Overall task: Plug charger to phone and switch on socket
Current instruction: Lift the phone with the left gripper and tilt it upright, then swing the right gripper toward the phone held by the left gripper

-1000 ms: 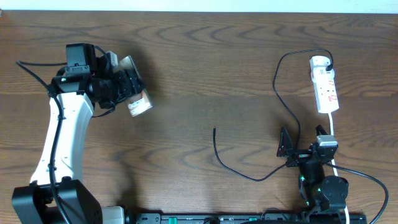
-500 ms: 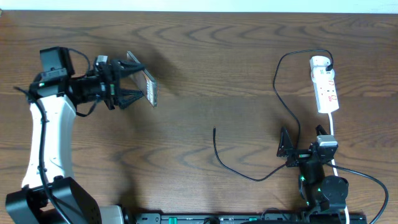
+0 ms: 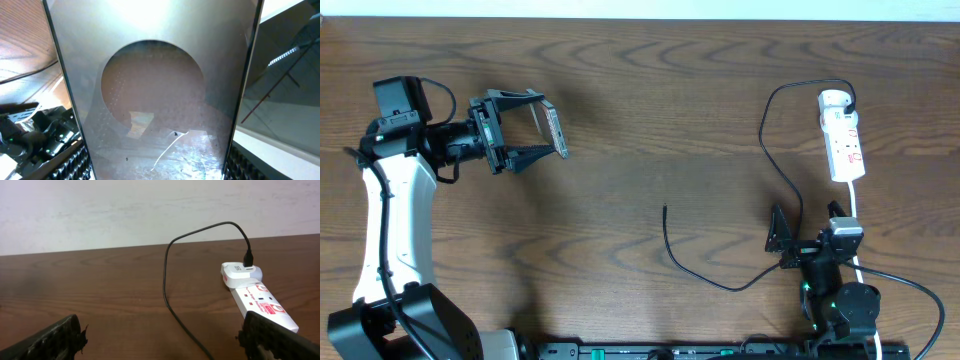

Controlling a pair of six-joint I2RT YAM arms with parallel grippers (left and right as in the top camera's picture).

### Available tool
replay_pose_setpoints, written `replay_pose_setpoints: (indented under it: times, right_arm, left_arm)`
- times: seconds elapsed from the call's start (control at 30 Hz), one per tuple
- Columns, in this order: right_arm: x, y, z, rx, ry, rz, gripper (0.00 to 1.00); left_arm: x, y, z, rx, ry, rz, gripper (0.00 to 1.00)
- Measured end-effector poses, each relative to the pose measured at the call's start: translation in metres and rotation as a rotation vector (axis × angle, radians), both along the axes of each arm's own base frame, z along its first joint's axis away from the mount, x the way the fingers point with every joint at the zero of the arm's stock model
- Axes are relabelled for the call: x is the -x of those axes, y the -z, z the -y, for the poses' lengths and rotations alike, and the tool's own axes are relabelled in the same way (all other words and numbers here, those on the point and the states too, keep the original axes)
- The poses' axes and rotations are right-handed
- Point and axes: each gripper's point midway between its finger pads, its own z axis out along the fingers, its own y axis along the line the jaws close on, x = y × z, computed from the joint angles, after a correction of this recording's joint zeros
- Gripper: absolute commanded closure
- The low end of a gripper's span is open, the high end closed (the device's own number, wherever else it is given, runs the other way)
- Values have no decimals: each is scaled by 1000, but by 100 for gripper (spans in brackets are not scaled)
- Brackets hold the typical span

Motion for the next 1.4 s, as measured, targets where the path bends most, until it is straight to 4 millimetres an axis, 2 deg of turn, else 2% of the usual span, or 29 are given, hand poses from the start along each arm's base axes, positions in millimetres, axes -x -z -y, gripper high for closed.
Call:
replay_pose_setpoints:
  times: [0.6, 0.77, 0.87, 0.97, 1.13, 1.3, 1.4]
  right_arm:
    - [0, 0, 0, 0, 0, 0, 1]
    - [0, -2, 0, 0, 0, 10, 1]
    - [0, -22, -5, -4, -27, 91, 1]
    - [1, -33, -11, -10, -66, 129, 1]
    - [7, -44, -16, -24, -95, 57, 1]
    - [9, -95, -18, -27, -107, 25, 1]
    - [-3, -123, -26, -32, -148, -26, 1]
  left_arm:
    - [-2, -1, -1, -5, -2, 16, 93]
    - [-6, 6, -4, -48, -23, 9, 93]
    - [-10, 18, -9, -126, -54, 10, 93]
    - [-16, 34, -18, -237, -93, 10, 93]
    - [-19, 68, -35, -463, -151, -50, 93]
    - [-16, 95, -48, -660, -179, -114, 93]
    - [-16, 102, -51, -731, -185, -125, 93]
